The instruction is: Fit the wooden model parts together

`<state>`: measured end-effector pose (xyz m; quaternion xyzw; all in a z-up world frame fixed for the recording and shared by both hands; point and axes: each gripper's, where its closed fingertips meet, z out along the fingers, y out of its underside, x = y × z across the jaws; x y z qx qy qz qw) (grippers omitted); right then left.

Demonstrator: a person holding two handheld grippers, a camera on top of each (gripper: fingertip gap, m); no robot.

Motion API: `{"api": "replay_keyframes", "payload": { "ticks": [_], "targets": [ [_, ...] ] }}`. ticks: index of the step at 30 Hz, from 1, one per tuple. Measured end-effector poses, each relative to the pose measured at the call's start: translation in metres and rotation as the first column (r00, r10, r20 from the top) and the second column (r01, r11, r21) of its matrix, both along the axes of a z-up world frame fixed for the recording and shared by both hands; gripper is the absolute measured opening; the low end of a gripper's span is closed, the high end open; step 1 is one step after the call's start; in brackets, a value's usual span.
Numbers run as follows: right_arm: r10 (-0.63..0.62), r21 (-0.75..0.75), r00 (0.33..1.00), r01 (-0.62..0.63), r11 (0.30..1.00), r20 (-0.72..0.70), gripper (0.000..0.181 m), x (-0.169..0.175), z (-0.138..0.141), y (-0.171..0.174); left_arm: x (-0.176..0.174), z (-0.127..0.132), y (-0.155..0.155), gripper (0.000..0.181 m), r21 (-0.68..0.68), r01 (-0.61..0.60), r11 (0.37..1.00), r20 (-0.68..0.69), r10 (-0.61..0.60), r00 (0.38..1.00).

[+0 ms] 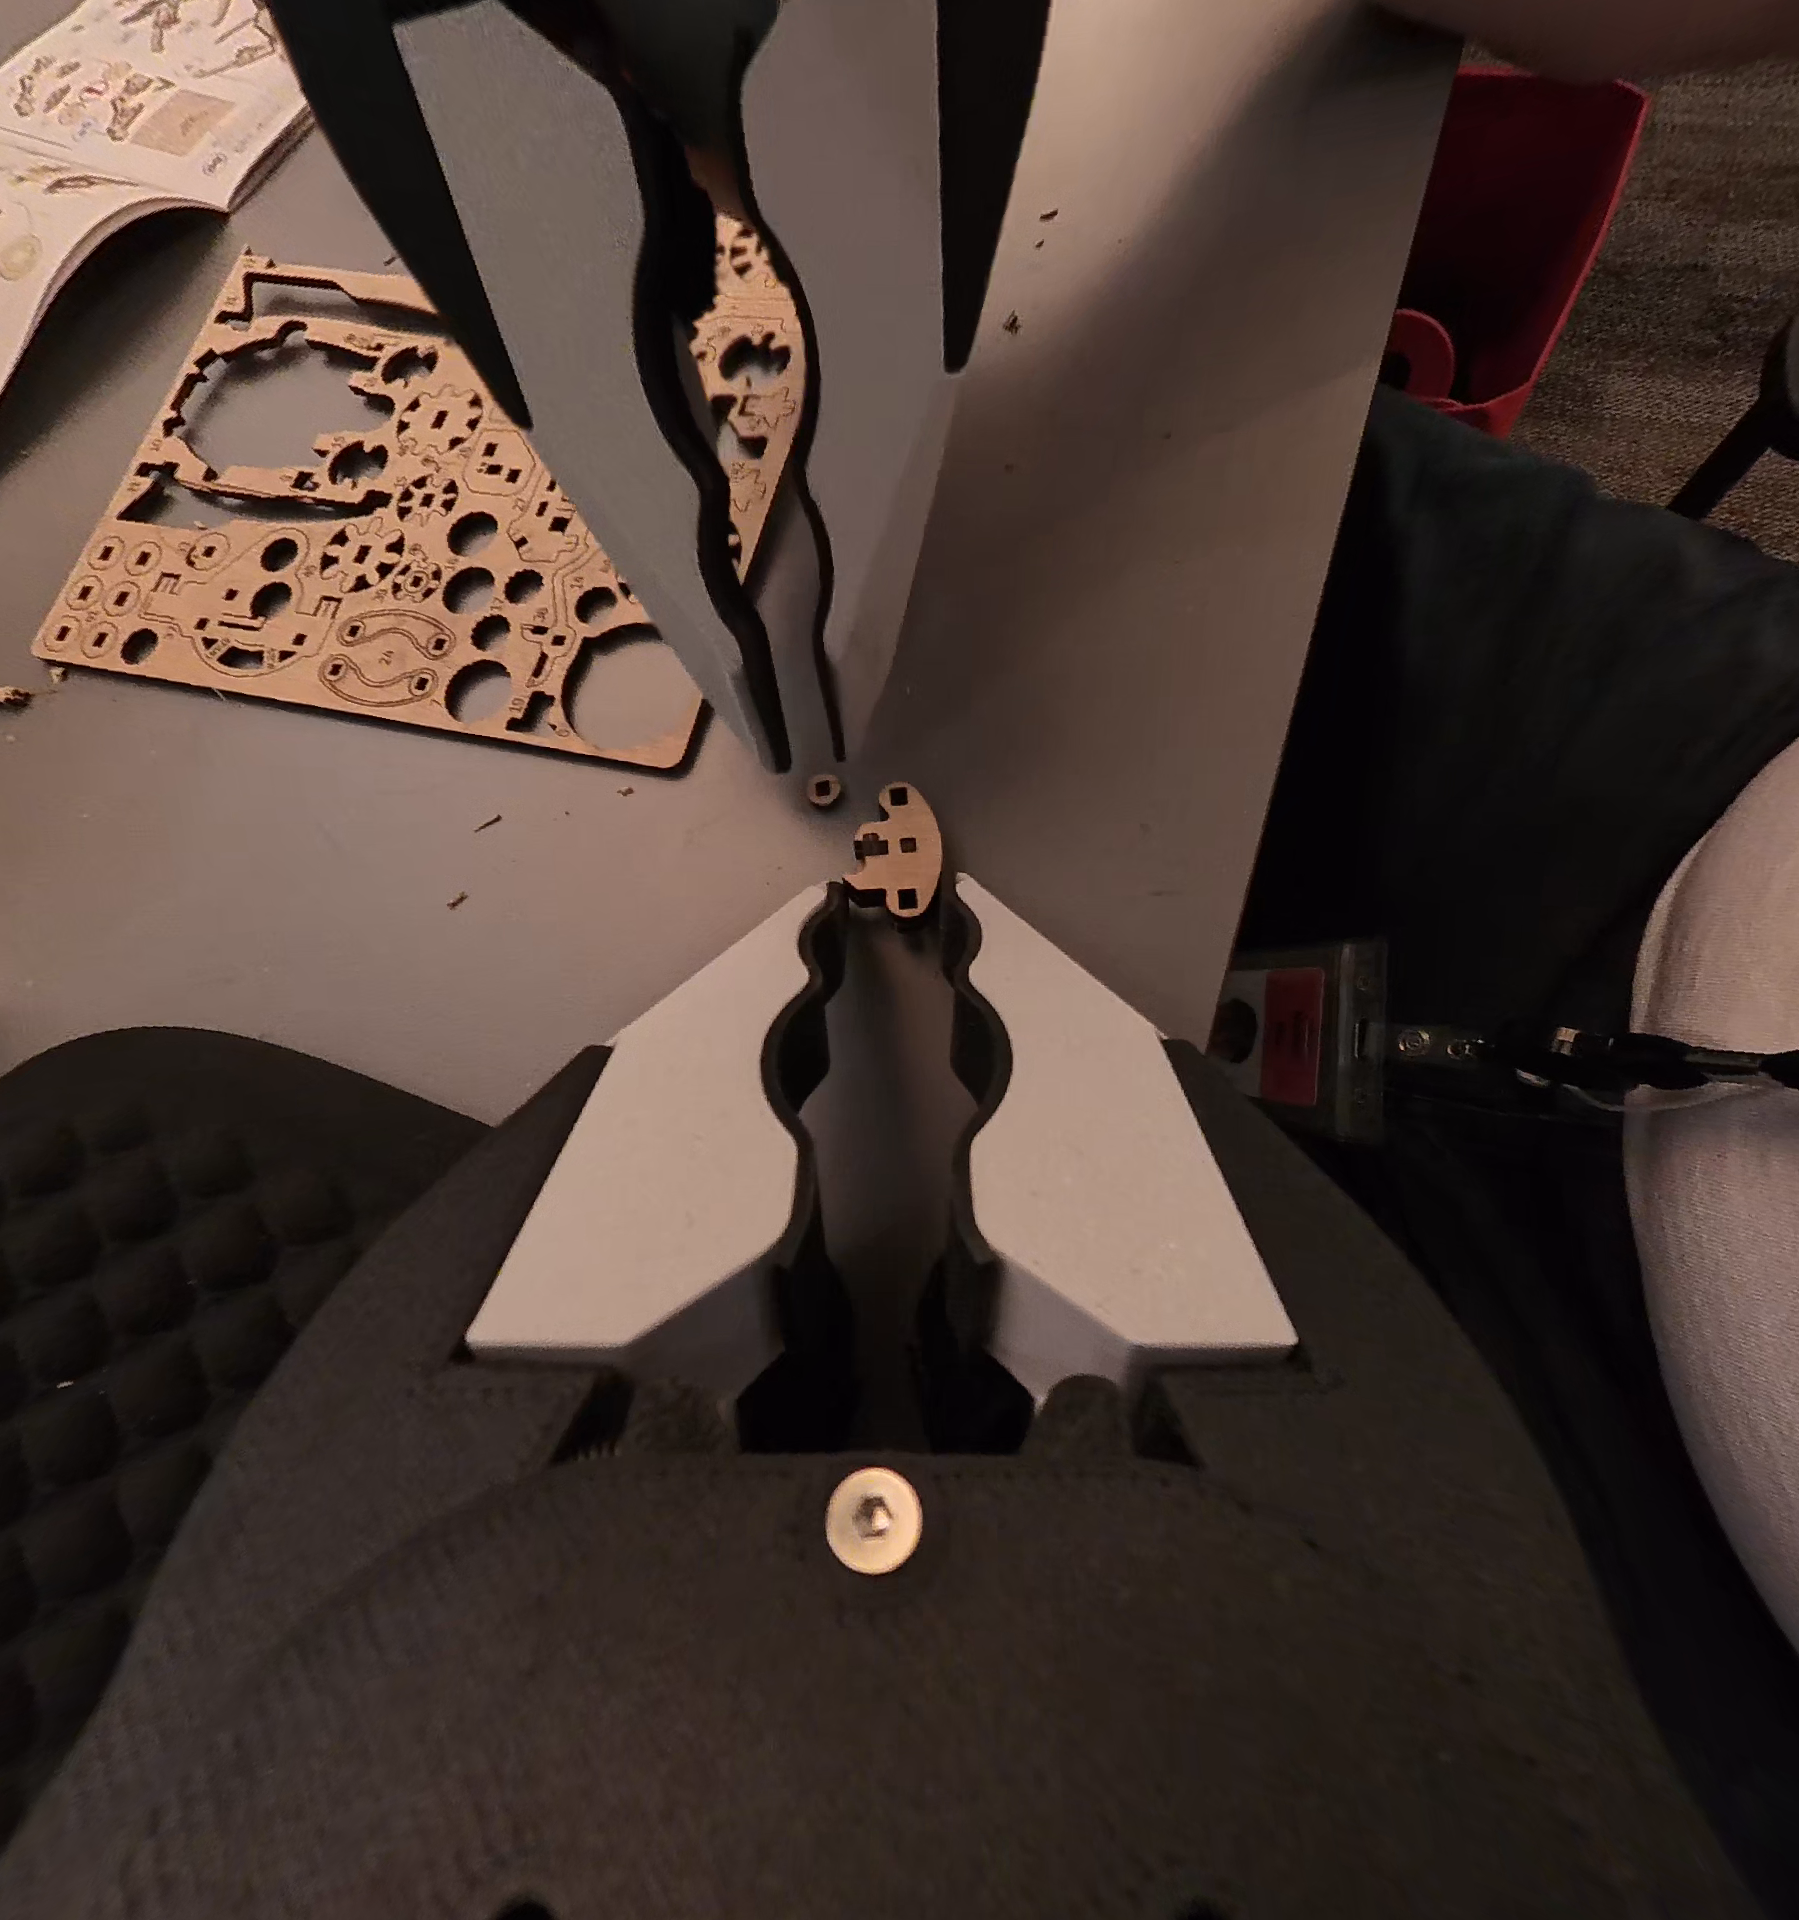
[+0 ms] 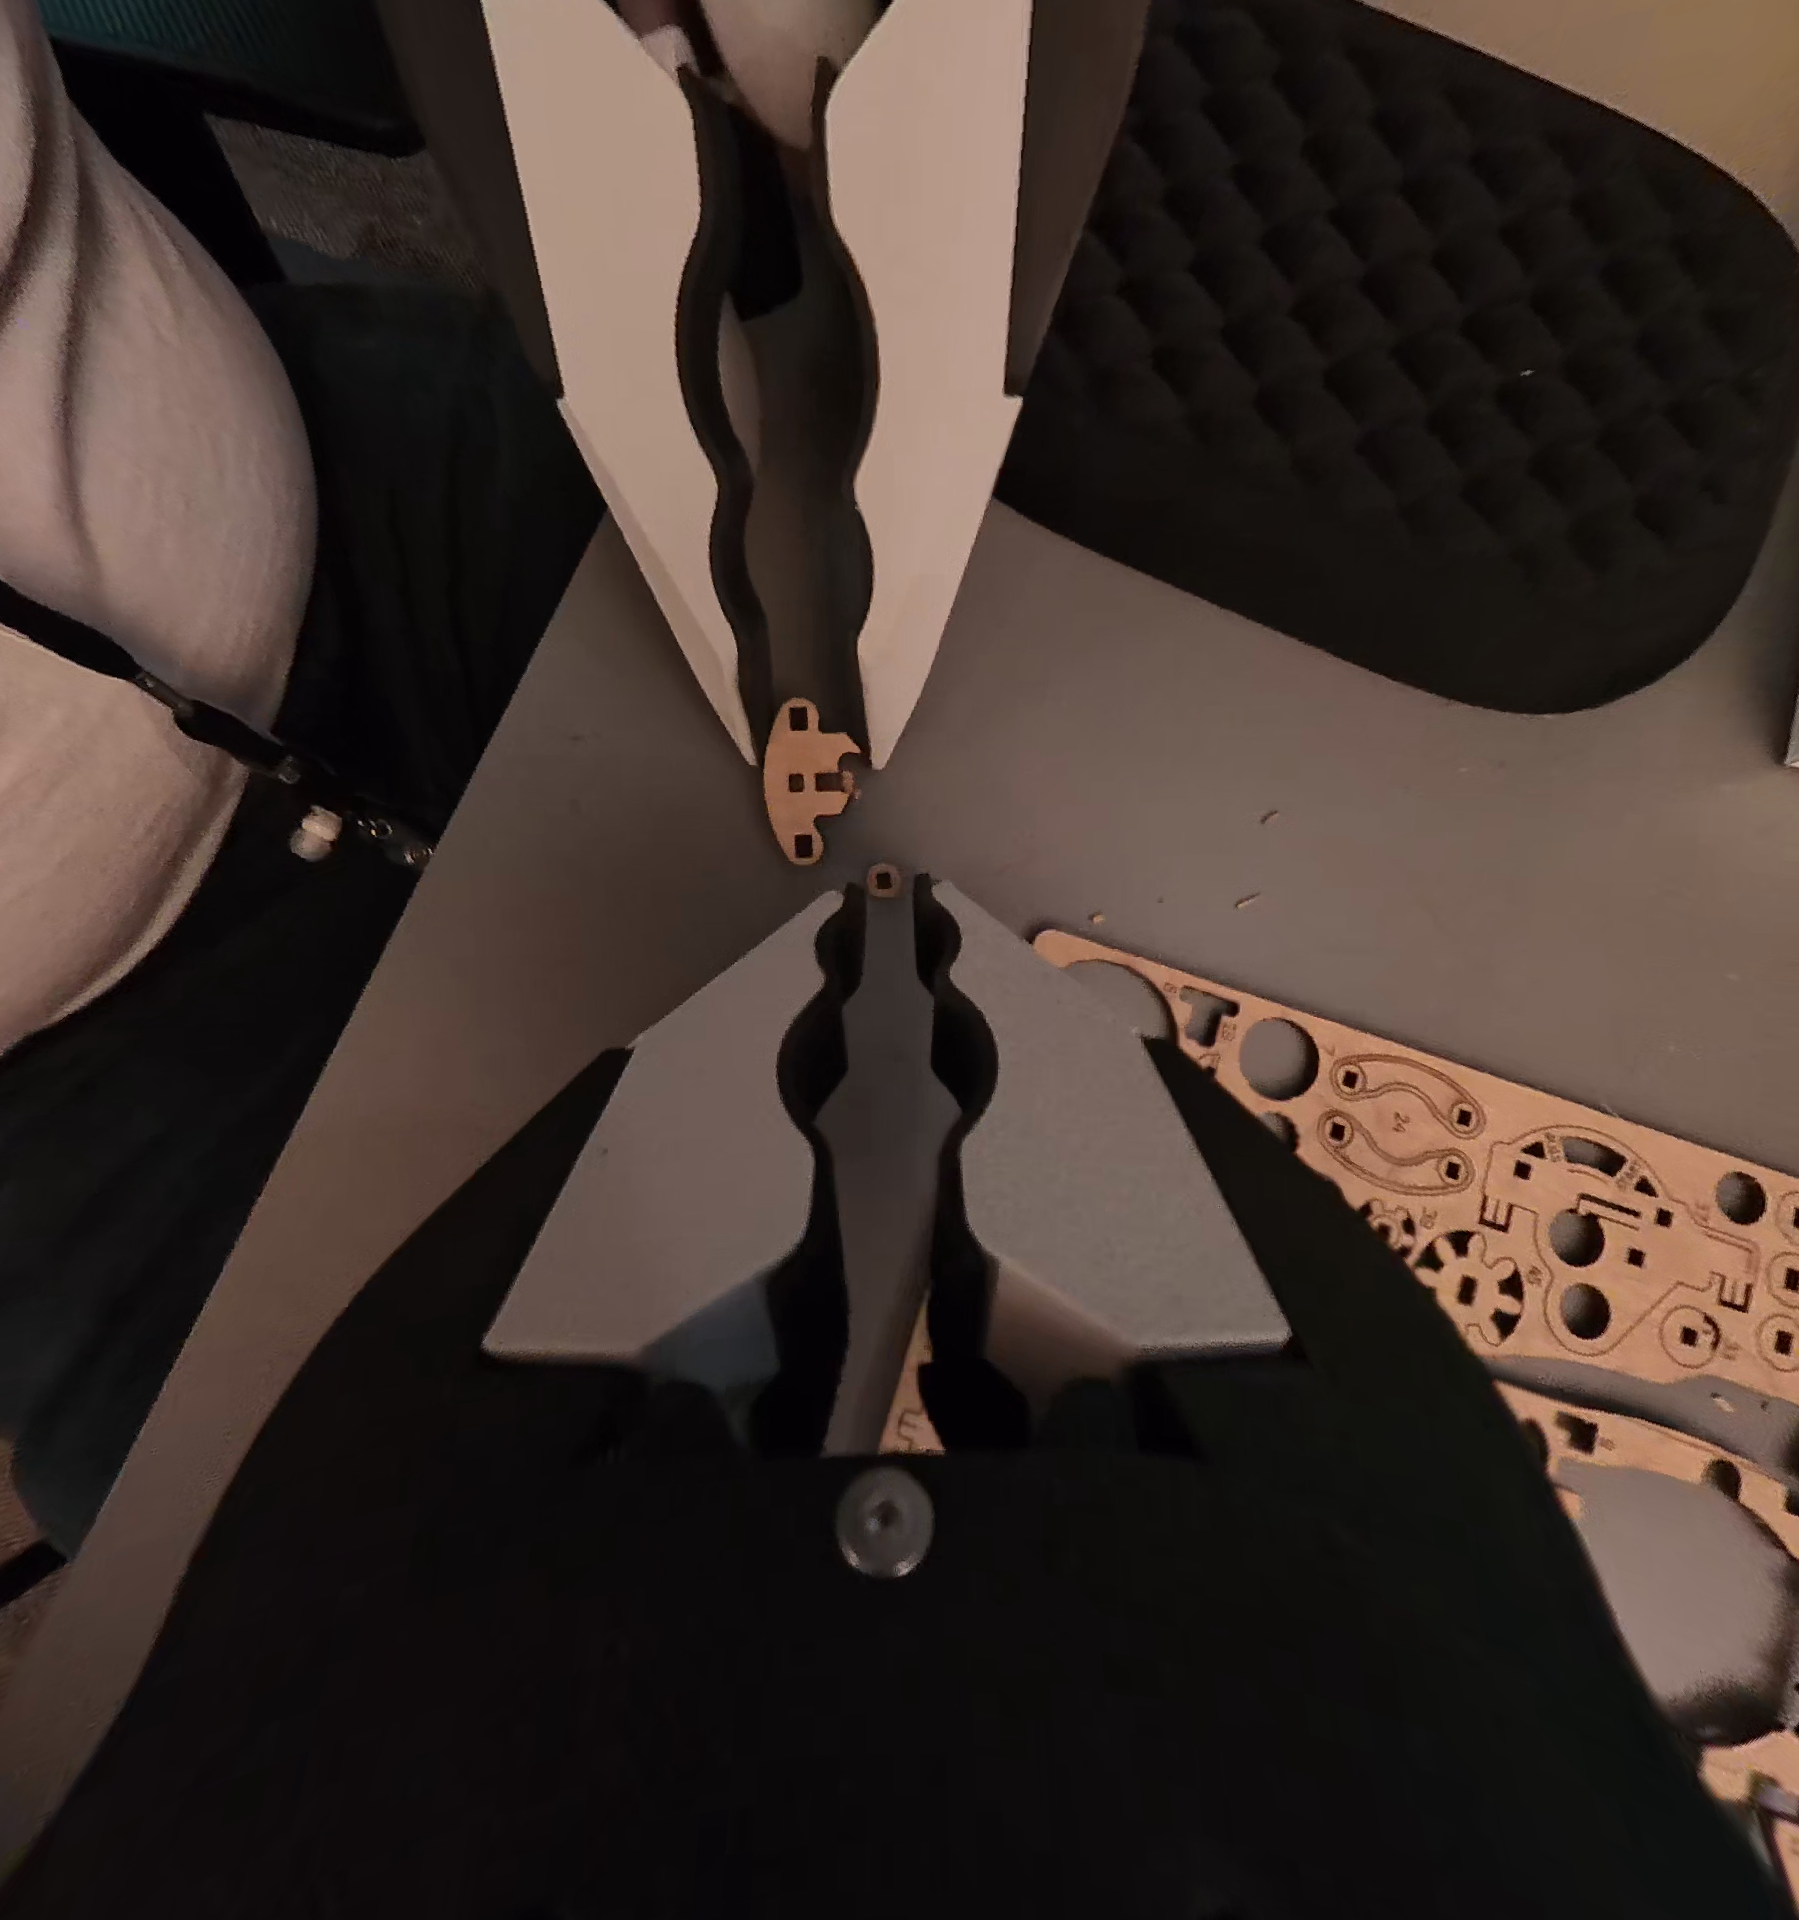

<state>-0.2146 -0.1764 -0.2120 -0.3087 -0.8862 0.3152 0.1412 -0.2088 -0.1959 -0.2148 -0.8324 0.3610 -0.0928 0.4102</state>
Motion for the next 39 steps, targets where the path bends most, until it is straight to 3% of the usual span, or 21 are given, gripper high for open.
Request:
{"api": "replay_keyframes", "payload": {
  "ticks": [9, 15, 22, 39],
  "targets": [
    [-0.039, -0.017, 0.998, 0.04, 0.999, 0.051, 0.005, -0.002, -0.005, -0.001, 0.0, 0.0, 0.0, 0.017, -0.001, 0.0, 1.0, 0.001, 0.0, 1.0],
    [0.012, -0.127, 0.997, -0.021, 0.992, -0.076, 0.005, -0.002, 0.022, -0.025, 0.0, 0.0, 0.0, 0.017, 0.001, 0.0, 1.0, -0.001, 0.0, 1.0],
    [0.001, -0.081, 0.999, -0.004, 0.997, -0.038, 0.005, -0.005, 0.008, -0.022, 0.0, 0.0, 0.0, 0.017, 0.001, 0.0, 1.0, -0.001, 0.0, 1.0],
    [-0.054, -0.087, 0.998, 0.051, 0.995, -0.035, 0.006, -0.005, 0.006, -0.022, 0.0, 0.0, 0.0, 0.017, 0.002, 0.0, 1.0, -0.002, 0.0, 1.0]
  ]
}}
